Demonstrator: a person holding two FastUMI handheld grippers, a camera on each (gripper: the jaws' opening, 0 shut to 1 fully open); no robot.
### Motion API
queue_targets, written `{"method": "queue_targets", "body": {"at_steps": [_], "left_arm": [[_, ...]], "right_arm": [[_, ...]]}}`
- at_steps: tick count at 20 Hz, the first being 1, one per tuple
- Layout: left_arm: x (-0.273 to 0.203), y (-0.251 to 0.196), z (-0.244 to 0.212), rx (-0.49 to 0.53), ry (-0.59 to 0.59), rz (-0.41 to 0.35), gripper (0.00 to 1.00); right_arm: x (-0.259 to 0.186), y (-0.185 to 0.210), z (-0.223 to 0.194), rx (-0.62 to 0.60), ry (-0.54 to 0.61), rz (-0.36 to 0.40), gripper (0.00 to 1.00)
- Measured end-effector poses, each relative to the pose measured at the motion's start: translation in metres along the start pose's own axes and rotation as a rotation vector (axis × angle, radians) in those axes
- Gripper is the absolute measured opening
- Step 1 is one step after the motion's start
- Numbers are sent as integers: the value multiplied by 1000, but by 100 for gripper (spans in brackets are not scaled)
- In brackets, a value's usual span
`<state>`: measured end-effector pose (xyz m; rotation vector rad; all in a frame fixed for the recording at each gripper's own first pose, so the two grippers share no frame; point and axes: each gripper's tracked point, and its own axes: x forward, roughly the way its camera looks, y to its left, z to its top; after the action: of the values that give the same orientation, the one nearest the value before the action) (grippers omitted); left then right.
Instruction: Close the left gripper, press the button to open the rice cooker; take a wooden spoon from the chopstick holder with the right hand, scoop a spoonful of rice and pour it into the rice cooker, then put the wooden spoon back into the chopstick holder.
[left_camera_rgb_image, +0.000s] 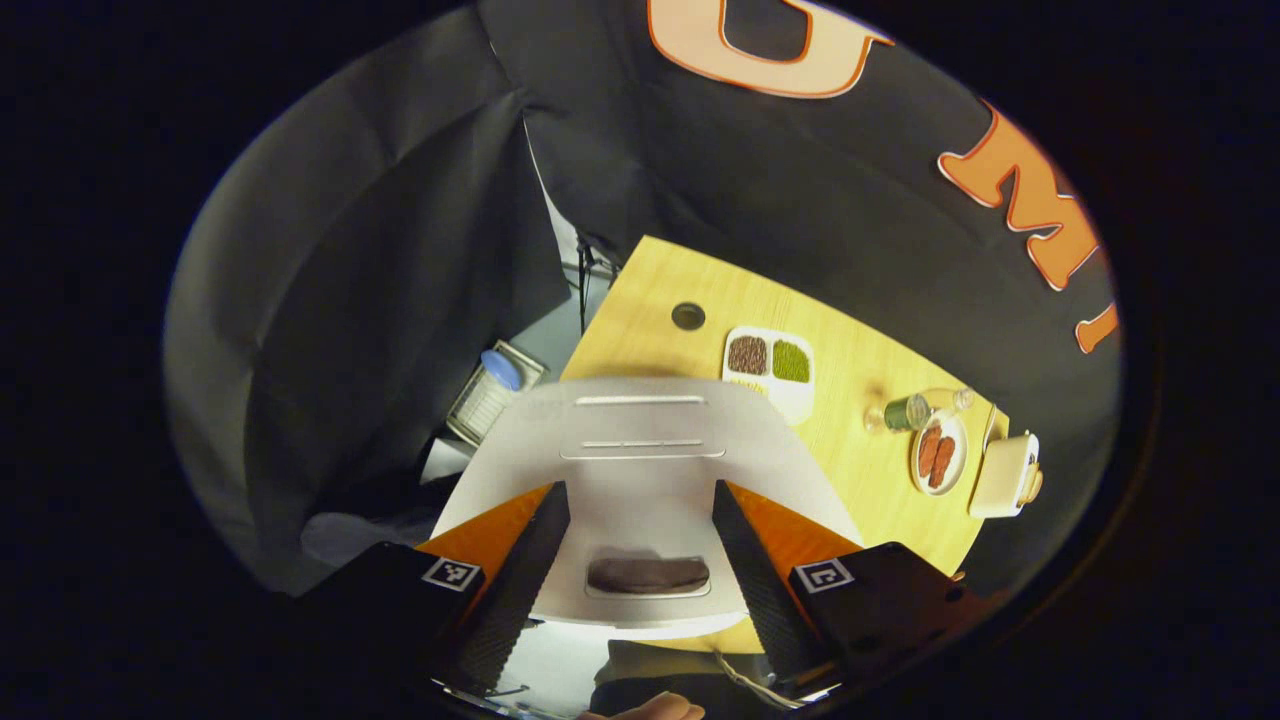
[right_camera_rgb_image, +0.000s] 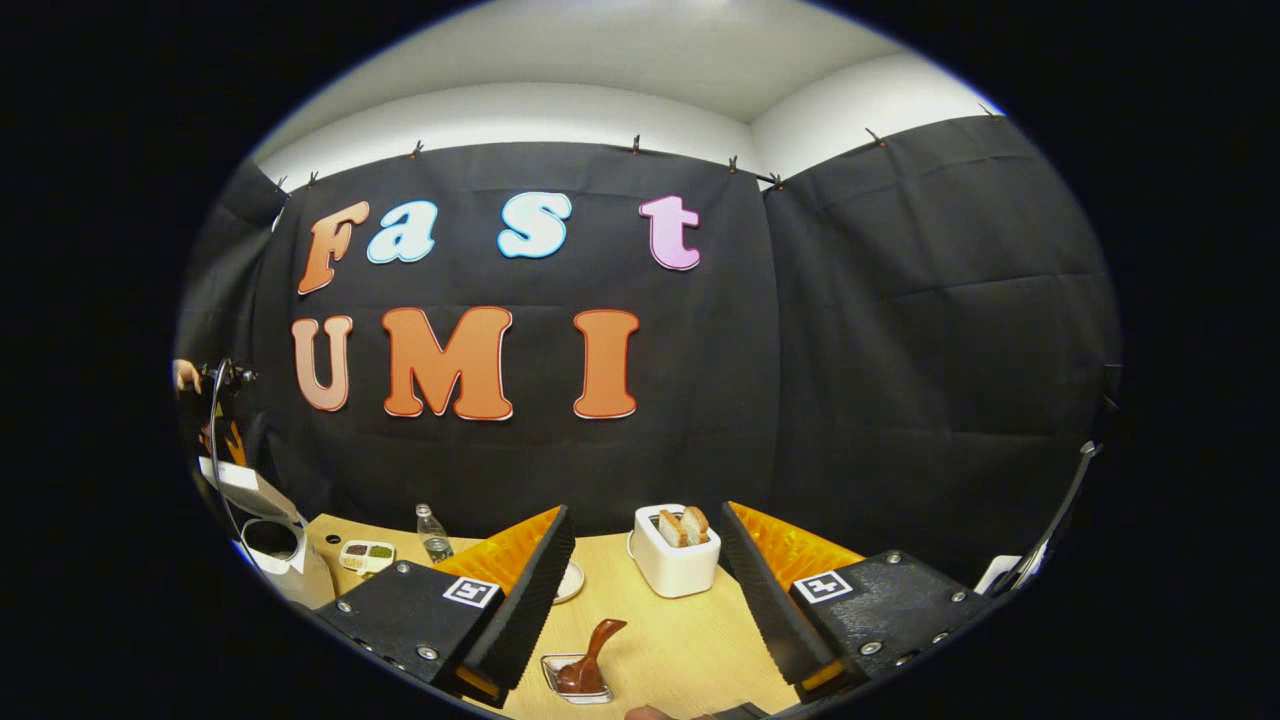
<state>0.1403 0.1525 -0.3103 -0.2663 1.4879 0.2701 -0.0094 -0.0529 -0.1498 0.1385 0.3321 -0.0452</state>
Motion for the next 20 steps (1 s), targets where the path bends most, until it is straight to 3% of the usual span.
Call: {"method": "queue_targets", "body": {"at_steps": [4, 5, 8, 9, 14, 18, 20], "left_arm": [[37, -1, -46, -1, 110, 6, 100], [50, 0, -54, -15, 133, 10, 100], [82, -1, -87, -70, 212, 10, 100], [79, -4, -86, -84, 206, 10, 100], [75, 0, -82, -82, 157, 19, 100], [77, -1, -84, -51, 31, 36, 100], [75, -2, -86, -91, -28, 27, 100]], "right_arm": [[14, 23, -7, -10, 11, 56, 92], [18, 29, -9, -15, 16, 71, 96], [26, 45, -18, -25, 46, 108, 96], [28, 49, -20, -26, 55, 120, 92], [36, 70, -28, -32, 65, 170, 91], [40, 90, -36, -34, 75, 216, 92], [43, 100, -44, -28, 90, 245, 92]]}}
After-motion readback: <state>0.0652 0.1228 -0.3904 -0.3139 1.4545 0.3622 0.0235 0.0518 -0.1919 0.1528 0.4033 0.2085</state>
